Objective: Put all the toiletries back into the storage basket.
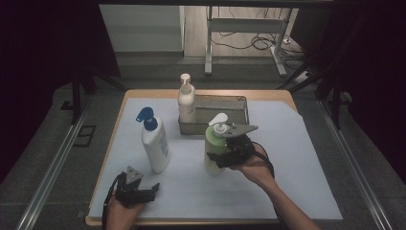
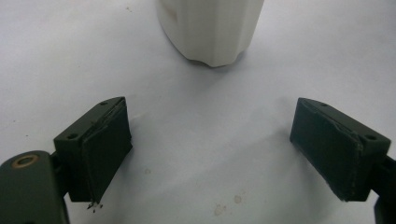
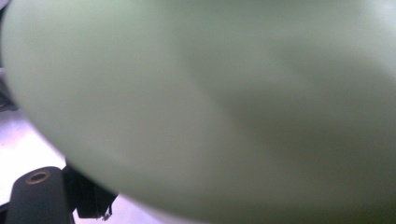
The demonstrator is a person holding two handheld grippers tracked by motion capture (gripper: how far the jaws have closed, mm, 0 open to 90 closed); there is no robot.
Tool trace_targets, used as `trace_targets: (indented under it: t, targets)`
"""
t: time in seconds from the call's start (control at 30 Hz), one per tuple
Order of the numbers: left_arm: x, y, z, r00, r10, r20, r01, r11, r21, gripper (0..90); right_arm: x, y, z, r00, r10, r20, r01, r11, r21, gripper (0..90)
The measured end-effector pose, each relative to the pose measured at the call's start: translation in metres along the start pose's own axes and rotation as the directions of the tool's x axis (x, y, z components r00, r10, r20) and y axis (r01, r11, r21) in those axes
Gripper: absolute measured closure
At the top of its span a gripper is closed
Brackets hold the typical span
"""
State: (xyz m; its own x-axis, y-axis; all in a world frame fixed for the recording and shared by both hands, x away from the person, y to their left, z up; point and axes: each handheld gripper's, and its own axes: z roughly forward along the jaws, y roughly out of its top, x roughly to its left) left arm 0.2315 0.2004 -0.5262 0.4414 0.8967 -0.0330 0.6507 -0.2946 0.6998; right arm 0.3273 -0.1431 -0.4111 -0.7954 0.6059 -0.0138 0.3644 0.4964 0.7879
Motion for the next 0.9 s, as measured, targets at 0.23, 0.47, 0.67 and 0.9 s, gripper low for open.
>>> trace_targets:
  t: [0.23,0.47,0.67,0.9]
  targets:
    - [0.0,0.0,0.0,1.0,0.003,0.0,-0.003,1.0,0.002,12.1,-0.011,0.007,0.0,0.9996,0.023,0.018,-0.023,1.0,0.0,12.4]
    - [0.0,0.0,0.0,1.0,0.003,0.0,-0.003,1.0,0.002,12.1,-0.02,0.013,0.001,0.9985,0.038,0.038,-0.038,0.999,-0.001,12.5]
    - [0.0,0.0,0.0,1.0,0.0,0.0,0.0,1.0,0.002,12.1,-0.026,0.02,0.002,0.9975,0.049,0.051,-0.049,0.999,-0.004,12.5]
    - [0.0,0.0,0.0,1.0,0.001,0.0,-0.001,1.0,0.003,12.1,-0.032,0.028,0.002,0.9964,0.057,0.063,-0.057,0.998,-0.001,12.5]
